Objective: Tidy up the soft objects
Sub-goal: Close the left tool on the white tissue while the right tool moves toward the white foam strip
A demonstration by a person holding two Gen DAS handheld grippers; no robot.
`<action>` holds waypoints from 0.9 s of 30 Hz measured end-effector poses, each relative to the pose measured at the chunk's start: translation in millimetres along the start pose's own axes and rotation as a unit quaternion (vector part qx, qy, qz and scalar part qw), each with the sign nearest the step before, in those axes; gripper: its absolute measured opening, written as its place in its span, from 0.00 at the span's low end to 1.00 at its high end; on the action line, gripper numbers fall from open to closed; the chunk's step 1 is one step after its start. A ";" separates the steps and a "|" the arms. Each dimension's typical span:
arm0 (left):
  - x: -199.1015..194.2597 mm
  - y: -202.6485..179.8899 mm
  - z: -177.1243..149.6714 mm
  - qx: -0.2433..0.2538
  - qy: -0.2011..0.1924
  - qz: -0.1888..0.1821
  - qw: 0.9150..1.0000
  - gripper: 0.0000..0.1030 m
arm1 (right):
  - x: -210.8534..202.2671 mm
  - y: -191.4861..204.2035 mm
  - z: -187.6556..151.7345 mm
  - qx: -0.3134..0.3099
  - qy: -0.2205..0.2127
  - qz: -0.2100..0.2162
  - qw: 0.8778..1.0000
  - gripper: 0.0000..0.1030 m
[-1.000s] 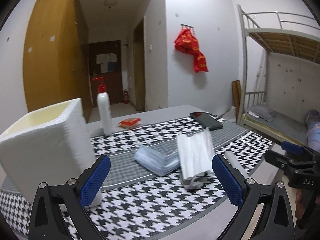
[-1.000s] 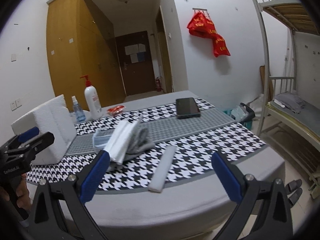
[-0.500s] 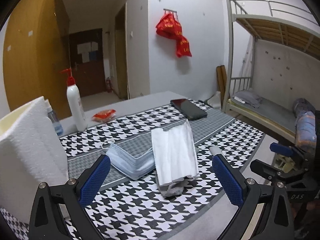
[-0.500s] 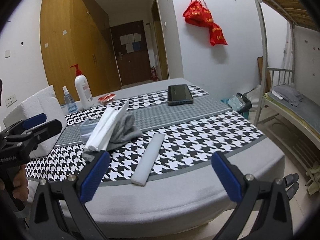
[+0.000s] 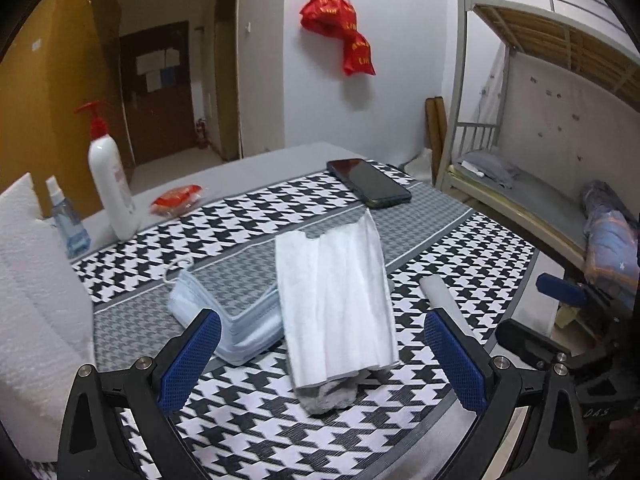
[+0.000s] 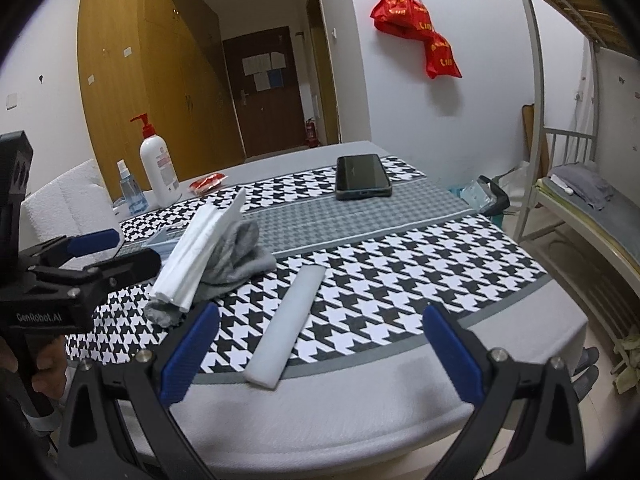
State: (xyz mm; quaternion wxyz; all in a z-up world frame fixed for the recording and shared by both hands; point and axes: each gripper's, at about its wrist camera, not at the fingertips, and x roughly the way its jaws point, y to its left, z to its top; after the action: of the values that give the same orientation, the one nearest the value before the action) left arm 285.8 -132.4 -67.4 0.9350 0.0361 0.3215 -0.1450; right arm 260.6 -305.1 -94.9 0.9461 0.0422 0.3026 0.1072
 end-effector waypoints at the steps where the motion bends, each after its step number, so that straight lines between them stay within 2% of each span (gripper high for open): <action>1: 2.0 -1.5 0.4 0.003 0.003 -0.004 1.000 0.99 | 1.3 -0.9 0.2 0.000 0.001 0.000 1.000 1.00; 4: 8.6 -5.5 1.4 0.008 0.012 -0.012 1.000 0.98 | 3.6 -2.2 0.6 0.001 0.004 0.003 1.000 1.00; 8: 18.5 -5.8 3.0 0.010 0.024 -0.009 1.000 0.91 | 6.7 -2.0 1.0 -0.004 0.008 0.005 1.000 1.00; 10: 23.7 -4.0 2.6 0.009 0.030 0.000 1.000 0.86 | 8.9 -2.3 1.5 -0.005 0.011 0.006 1.000 1.00; 14: 34.8 4.3 1.4 -0.007 0.050 -0.008 0.999 0.74 | 13.5 -2.2 1.2 -0.006 0.015 0.007 1.000 1.00; 17: 41.7 8.4 -0.3 -0.014 0.064 -0.016 0.998 0.63 | 15.5 -3.0 -0.2 -0.006 0.018 0.007 1.000 1.00; 19: 44.7 10.7 -1.4 -0.019 0.069 -0.020 0.997 0.59 | 16.4 -3.5 -1.0 -0.006 0.020 0.007 1.000 1.00; 27: 51.0 21.1 -3.7 -0.042 0.080 -0.065 0.994 0.20 | 23.1 -0.9 -2.7 -0.011 0.031 0.008 0.999 1.00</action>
State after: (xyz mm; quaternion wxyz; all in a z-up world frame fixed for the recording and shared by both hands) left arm 328.1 -124.3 -102.1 0.8957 -0.0128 0.4026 -0.1883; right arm 277.6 -300.7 -110.3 0.9359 0.0309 0.3299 0.1193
